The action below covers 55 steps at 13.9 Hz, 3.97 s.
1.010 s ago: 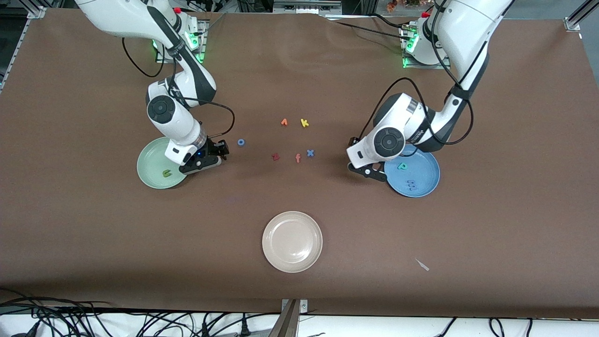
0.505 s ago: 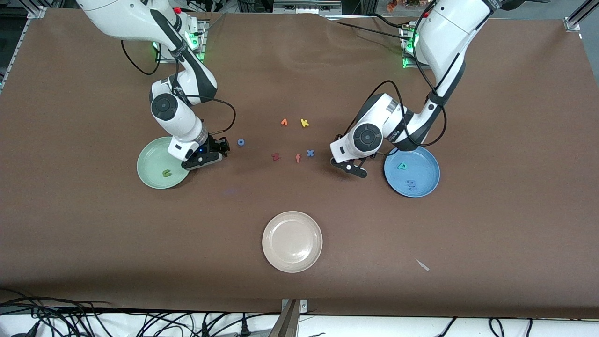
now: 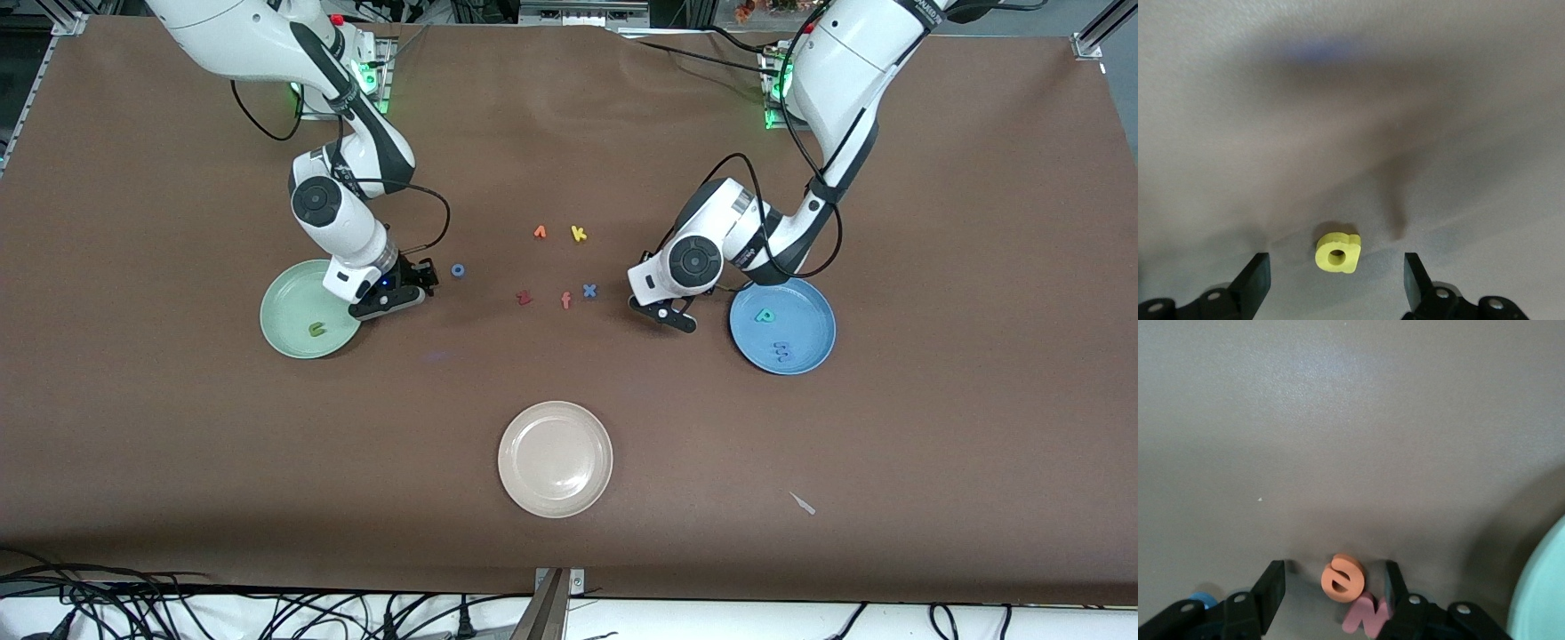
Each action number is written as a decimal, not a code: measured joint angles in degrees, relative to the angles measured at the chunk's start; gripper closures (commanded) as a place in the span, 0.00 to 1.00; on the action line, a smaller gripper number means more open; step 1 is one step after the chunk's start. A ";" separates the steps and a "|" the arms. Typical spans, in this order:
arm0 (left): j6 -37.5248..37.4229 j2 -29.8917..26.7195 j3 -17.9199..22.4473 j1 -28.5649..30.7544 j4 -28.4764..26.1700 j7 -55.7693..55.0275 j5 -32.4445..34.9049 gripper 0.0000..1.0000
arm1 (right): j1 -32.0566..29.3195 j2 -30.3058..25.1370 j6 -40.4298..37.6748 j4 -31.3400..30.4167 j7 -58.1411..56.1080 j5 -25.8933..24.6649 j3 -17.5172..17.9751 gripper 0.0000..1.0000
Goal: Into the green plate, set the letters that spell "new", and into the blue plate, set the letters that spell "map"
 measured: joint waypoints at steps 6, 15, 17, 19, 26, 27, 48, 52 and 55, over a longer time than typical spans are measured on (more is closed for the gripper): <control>0.74 -0.21 0.10 0.14 -0.15 -0.09 0.00 0.85 | 0.02 -0.04 0.07 -0.03 0.00 -0.06 -0.06 0.55; -2.72 -2.13 0.23 2.75 2.01 1.38 0.01 0.95 | 0.08 -0.49 1.67 -1.52 -0.03 -0.12 0.07 0.76; -9.01 -3.88 0.39 5.57 4.58 6.86 0.05 0.94 | 0.10 -0.58 1.75 -1.67 -0.09 -0.12 0.06 0.76; -12.46 -4.98 0.96 9.11 6.03 14.53 0.53 0.92 | 0.11 -0.68 1.66 -1.69 -0.76 -0.12 -0.03 0.76; -12.90 -3.73 1.38 19.94 5.89 30.53 7.32 0.10 | -0.32 -7.31 -7.04 -0.20 -15.32 -0.17 -7.96 0.76; -12.69 -3.48 1.37 20.12 5.89 30.66 7.79 0.00 | -0.71 -8.07 -8.10 -0.20 -17.95 -0.17 -9.10 0.74; -35.86 -23.05 9.84 12.53 31.64 24.51 3.84 0.00 | 0.91 -5.56 -2.78 -2.91 2.95 -0.15 -1.69 0.21; -29.37 -31.81 17.10 10.98 18.80 14.62 -4.69 0.00 | 1.11 -5.25 0.64 -5.53 1.67 -0.57 -1.69 0.21; -28.45 -36.35 17.08 10.75 13.60 7.48 -4.85 0.00 | 1.11 -4.89 2.68 -6.46 1.40 -0.59 -1.70 0.21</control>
